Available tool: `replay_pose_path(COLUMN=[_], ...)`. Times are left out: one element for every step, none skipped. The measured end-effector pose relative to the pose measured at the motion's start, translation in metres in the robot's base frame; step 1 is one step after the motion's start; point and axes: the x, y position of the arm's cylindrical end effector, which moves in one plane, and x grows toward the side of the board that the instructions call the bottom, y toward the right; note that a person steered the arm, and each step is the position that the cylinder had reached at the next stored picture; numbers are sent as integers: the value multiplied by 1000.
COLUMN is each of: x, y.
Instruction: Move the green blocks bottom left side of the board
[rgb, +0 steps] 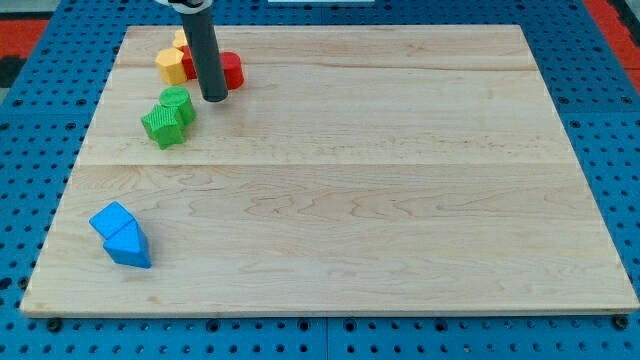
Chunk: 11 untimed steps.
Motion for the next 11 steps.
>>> replay_pose_path(x=[2,5,1,1,1,8,15,-6,-13,12,37], y=[-21,-28,-27,-34,-34,-51,-50,-67,-93,-92,-85])
